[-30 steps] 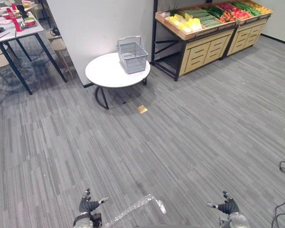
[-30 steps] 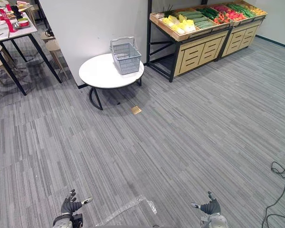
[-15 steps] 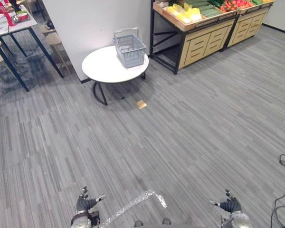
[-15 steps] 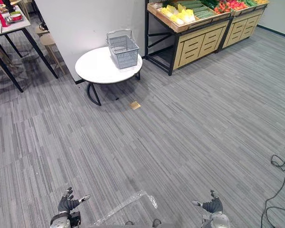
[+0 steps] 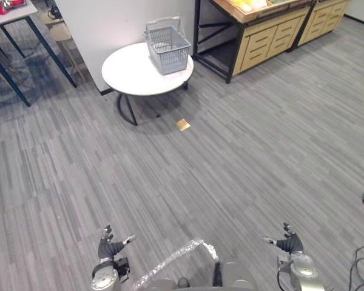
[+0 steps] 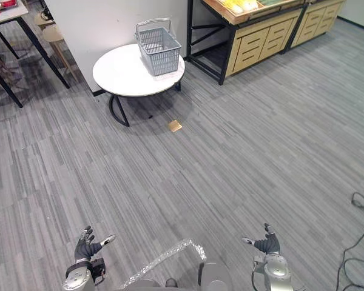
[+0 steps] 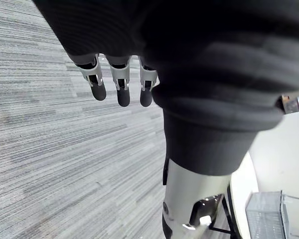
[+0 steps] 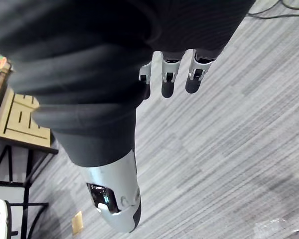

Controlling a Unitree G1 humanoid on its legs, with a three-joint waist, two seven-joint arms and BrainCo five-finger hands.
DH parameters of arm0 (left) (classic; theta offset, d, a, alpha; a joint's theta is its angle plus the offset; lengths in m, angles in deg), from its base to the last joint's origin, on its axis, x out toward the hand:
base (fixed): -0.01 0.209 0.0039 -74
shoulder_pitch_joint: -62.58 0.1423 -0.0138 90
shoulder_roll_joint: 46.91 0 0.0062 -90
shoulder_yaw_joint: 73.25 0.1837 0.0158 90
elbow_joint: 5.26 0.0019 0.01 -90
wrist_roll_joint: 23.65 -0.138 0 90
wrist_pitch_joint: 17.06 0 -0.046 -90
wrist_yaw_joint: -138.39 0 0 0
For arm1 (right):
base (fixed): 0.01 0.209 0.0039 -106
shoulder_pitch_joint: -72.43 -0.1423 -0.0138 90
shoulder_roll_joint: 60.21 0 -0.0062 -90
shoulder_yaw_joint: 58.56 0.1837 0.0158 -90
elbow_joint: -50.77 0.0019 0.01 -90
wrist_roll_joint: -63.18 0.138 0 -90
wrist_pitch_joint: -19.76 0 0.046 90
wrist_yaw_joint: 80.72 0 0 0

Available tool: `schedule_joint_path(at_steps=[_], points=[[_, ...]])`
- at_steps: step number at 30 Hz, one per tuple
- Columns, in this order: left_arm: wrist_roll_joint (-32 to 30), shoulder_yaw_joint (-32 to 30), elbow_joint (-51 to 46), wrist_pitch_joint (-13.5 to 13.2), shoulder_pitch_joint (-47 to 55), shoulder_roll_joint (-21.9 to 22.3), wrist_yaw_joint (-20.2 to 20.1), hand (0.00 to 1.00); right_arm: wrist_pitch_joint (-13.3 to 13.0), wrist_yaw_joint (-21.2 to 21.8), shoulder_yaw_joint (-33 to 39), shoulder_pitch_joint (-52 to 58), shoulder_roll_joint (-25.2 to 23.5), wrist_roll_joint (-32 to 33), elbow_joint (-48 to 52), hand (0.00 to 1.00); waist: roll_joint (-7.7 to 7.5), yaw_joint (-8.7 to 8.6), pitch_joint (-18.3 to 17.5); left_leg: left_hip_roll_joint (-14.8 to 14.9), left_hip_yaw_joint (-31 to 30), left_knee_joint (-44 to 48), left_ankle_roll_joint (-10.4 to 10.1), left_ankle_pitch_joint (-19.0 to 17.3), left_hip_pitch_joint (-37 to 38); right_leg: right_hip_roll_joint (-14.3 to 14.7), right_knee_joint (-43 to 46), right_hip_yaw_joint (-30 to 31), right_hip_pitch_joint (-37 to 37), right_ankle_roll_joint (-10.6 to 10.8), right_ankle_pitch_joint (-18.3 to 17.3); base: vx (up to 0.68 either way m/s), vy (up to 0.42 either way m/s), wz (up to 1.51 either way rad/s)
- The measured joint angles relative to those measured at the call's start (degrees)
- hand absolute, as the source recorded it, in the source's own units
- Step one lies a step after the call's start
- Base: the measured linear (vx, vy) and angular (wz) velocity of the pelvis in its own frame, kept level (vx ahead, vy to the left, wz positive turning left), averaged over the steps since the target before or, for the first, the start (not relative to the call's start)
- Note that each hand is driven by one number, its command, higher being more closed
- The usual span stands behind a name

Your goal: Pick vegetable in the basket

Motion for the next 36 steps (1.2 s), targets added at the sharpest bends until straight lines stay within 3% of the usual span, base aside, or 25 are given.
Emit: schedule_joint_path(at_steps=[2, 4, 6, 7, 8, 9, 10, 11, 12, 13, 14, 15, 18, 19, 21, 22, 23, 25, 27, 28, 29, 30, 33, 34, 36], points=[[0.70, 0.34, 0.04, 0.03, -1.11, -0.36, 0.06, 0.00, 0.00, 0.10, -1.81, -1.19, 1.45, 0.35, 0.09, 0.00, 0.83, -0.44, 0.79, 1.21, -1.59, -1.03, -0.79, -0.38, 2.26, 0.96, -7.72, -1.83, -3.22, -0.63, 0.41, 0.44, 0.043, 0.31], [1.10, 0.61, 0.45, 0.02, -3.28, -0.40, 0.04, 0.00, 0.00, 0.06, -1.79, -1.71, 2.37, 0.89, 0.18, 0.00, 1.37, -0.64, 1.80, 2.83, -3.31, -2.96, -2.77, 0.46, 4.68, 3.23, -18.27, -1.68, -4.99, -0.93, 5.01, 0.46, -0.006, 0.55], [1.07, 1.08, 1.69, -0.01, -4.92, -0.90, 0.05, 0.00, 0.02, 0.06, -1.79, -0.76, 2.26, 1.05, 0.63, 0.00, 0.75, -1.28, 1.54, 3.05, -6.22, -4.10, -5.34, 0.22, 8.01, 4.17, -28.83, -1.34, -5.47, -2.43, 14.53, 0.56, -0.072, 0.68], [1.07, 1.03, 2.05, 0.01, -4.87, -0.96, 0.05, 0.00, 0.05, 0.10, -1.79, -0.33, 2.09, 1.03, 0.68, 0.00, 0.39, -1.43, 1.39, 2.90, -6.73, -3.40, -6.27, -0.32, 8.77, 3.98, -28.81, -1.50, -5.42, -4.08, 16.25, 0.64, -0.140, 0.74], [1.06, 1.01, 2.17, 0.10, -4.45, -0.80, 0.02, 0.00, 0.13, 0.14, -1.77, 0.35, 1.94, 1.03, 0.73, 0.00, 0.04, -1.97, 1.19, 2.81, -7.61, -1.01, -7.56, -1.09, 9.36, 3.65, -27.27, -1.13, -5.28, -6.77, 21.71, 0.64, -0.148, 0.38], [1.06, 1.06, 2.58, 0.19, -4.20, 0.35, -0.11, 0.00, 0.63, 0.14, -1.57, -0.39, 1.95, 1.03, 0.68, 0.00, 2.32, -1.89, 1.23, 4.87, -6.94, 4.97, -9.67, -0.25, 7.04, 4.69, -24.01, -2.05, -5.08, -8.41, 18.40, 0.64, -0.157, 0.27], [1.07, 1.06, 3.15, 0.23, -4.19, 0.69, -0.14, 0.00, 0.63, 0.22, -1.85, -0.62, 1.61, 1.06, 1.54, 0.00, 2.50, -1.85, 1.32, 5.19, -5.81, 12.76, -13.50, 2.69, 3.69, 4.68, -23.81, -2.16, -3.66, -7.99, 16.03, 0.77, -0.203, 0.11], [1.07, 0.94, 4.13, 0.25, -4.51, 1.62, -0.15, 0.00, 0.65, 0.29, -2.31, -0.57, 1.58, 1.06, 2.58, 0.00, 3.10, -1.91, 2.30, 6.64, -4.00, 26.31, -14.48, 10.51, -1.32, 4.95, -25.43, -2.72, 0.77, -8.55, 14.05, 0.77, -0.227, 0.29], [1.07, 0.89, 4.41, 0.26, -4.34, 2.34, -0.44, 0.00, 0.67, 0.26, -3.16, -0.21, 1.35, 1.21, 2.95, 0.00, 2.81, -1.72, 3.64, 10.41, -1.43, 39.80, -13.07, 13.51, -5.77, 5.91, -28.38, -3.37, 7.48, -9.20, 12.53, 0.75, -0.221, 0.28], [1.06, 0.90, 4.42, 0.25, -4.33, 2.44, -0.92, 0.00, 0.63, 0.15, -3.38, 0.04, 0.93, 1.42, 3.04, 0.00, 3.13, -1.25, 3.76, 11.92, 0.01, 44.52, -10.80, 11.85, -7.46, 6.21, -29.54, -3.41, 10.72, -9.63, 11.89, 0.58, -0.156, 0.13], [1.07, 1.08, 4.40, 0.28, -4.43, 2.61, -1.44, 0.00, 0.55, -0.01, -3.48, 0.44, -0.09, 1.78, 3.51, 0.00, 1.95, -0.25, 4.40, 13.65, 2.20, 49.61, -7.95, 9.62, -11.28, 6.39, -31.54, -3.22, 15.92, -10.41, 11.07, 0.43, -0.113, -0.02], [1.07, 1.30, 4.32, 0.27, -4.42, 2.68, -1.44, 0.00, 0.51, -0.02, -3.54, 0.58, -0.58, 1.96, 4.14, 0.00, 1.16, 0.13, 4.47, 13.98, 2.98, 50.05, -7.36, 8.91, -13.72, 6.28, -32.82, -3.21, 18.02, -10.67, 10.90, 0.51, -0.117, -0.05], [1.02, 2.12, 4.25, 0.31, -5.61, 2.67, -1.46, 0.00, 0.26, -0.02, -3.42, -0.32, -1.37, 3.27, 6.35, 0.00, 1.01, 1.47, 4.47, 13.92, 4.95, 38.11, -6.96, 6.85, -24.65, 5.74, -39.08, -2.15, 24.61, -9.45, 9.82, 0.52, -0.042, -0.23], [0.90, 2.31, 4.38, 0.48, -5.47, 2.71, -1.43, 0.00, 0.30, -0.12, -3.08, -0.61, -1.55, 3.73, 6.26, 0.00, 1.12, 2.03, 4.51, 12.98, 4.83, 23.80, -7.58, 7.37, -26.35, 5.48, -40.59, -1.40, 27.17, -8.05, 8.12, 0.48, 0.063, -0.37], [0.87, 2.58, 4.45, 0.87, -5.28, 2.99, -1.42, 0.00, 0.24, -0.20, -2.44, 0.00, -1.48, 3.99, 6.17, 0.00, 1.99, 2.53, 3.92, 10.99, 0.92, 6.68, -9.99, 10.79, -24.92, 5.38, -41.83, -0.65, 30.02, -6.88, 6.14, 0.54, 0.156, -0.39], [0.86, 2.50, 4.63, 0.89, -5.01, 2.90, -1.30, 0.00, 0.25, -0.35, -1.95, 0.40, -1.27, 4.01, 4.70, 0.00, 2.81, 2.74, 3.48, 10.76, -2.13, 0.85, -9.62, 18.30, -24.49, 5.69, -42.17, 1.04, 32.32, -5.69, 3.26, 0.59, 0.260, -0.38], [0.83, 2.48, 5.00, 0.90, -4.93, 2.23, -1.27, 0.00, 0.46, -0.40, -2.02, 0.12, -1.91, 4.01, 3.38, 0.00, 1.86, 2.80, 2.86, 9.03, -2.51, 2.77, -6.57, 19.06, -24.61, 4.39, -40.65, 1.97, 32.39, -5.68, 1.26, 0.49, 0.223, -0.35], [0.62, 2.44, 5.00, 0.85, -5.39, 1.68, -1.26, 0.00, 0.43, -0.37, -2.70, 0.00, -1.98, 4.00, 2.79, 0.00, 0.46, 2.58, 2.06, 7.54, -2.42, 7.84, -3.17, 16.43, -26.94, 2.41, -36.49, 3.51, 30.52, -5.43, -0.53, 0.43, 0.174, -0.18], [0.59, 2.43, 4.98, 0.93, -4.40, 1.89, -1.31, 0.00, 0.47, -0.13, -3.54, -0.48, -2.02, 3.92, 2.16, 0.00, -0.86, 3.25, 1.79, 7.06, 1.00, 12.56, -2.17, 11.29, -25.43, -0.24, -22.54, 7.94, 25.81, -3.05, -1.58, 0.61, 0.257, -0.53], [0.60, 2.43, 4.96, 0.93, -3.74, 1.84, -1.31, 0.00, 0.47, -0.04, -3.76, -0.74, -2.12, 3.85, 2.05, 0.00, -1.38, 3.29, 1.72, 6.66, 2.26, 12.57, -1.73, 10.04, -23.77, -0.93, -16.31, 8.56, 23.69, -0.64, -1.21, 0.64, 0.260, -0.49], [0.62, 2.46, 4.93, 0.96, -2.68, 1.78, -1.32, 0.00, 0.47, -0.03, -4.20, -1.01, -2.24, 3.54, 1.87, 0.00, -1.87, 2.52, 1.86, 5.42, 3.10, 12.27, -0.71, 7.02, -19.77, -2.66, -3.07, 8.90, 18.97, 5.82, 3.37, 0.65, 0.242, -0.27], [0.63, 2.67, 4.90, 1.15, -2.54, 1.56, -1.29, 0.00, 0.49, -0.01, -4.75, -0.89, -2.27, 3.32, 1.25, 0.00, -1.84, 2.38, 2.08, 4.53, 3.24, 11.45, 0.80, 4.23, -15.02, -4.19, 8.83, 8.23, 14.99, 7.43, 6.75, 0.44, 0.156, -0.16], [0.62, 3.16, 4.24, 1.14, -1.87, 0.56, -1.26, 0.00, 0.86, 0.03, -6.94, -0.68, -2.24, 3.24, 0.56, 0.00, -1.21, 2.17, 1.64, 4.44, 3.10, 6.70, 0.26, 2.30, -4.34, -5.56, 15.58, 0.41, 6.95, -0.58, 0.50, 0.55, 0.096, 0.03], [0.62, 3.15, 4.17, 1.02, -2.10, 0.33, -1.26, 0.00, 0.87, 0.07, -7.58, -1.06, -2.02, 3.11, 0.53, 0.00, -0.91, 2.08, 1.69, 4.78, 2.91, 5.23, 0.17, 2.36, -2.66, -5.18, 12.91, -1.51, 5.36, -1.41, -0.56, 0.50, 0.000, 0.23], [0.66, 3.20, 4.26, 0.83, -3.08, -0.01, -1.30, 0.00, 0.88, 0.18, -8.16, -2.66, -1.72, 2.15, 0.80, 0.00, 0.05, 0.72, 2.00, 6.51, 1.44, 2.33, -0.67, 2.86, 1.13, -1.87, -6.31, -5.18, 1.09, -2.41, -0.59, 0.51, -0.052, 0.45]])
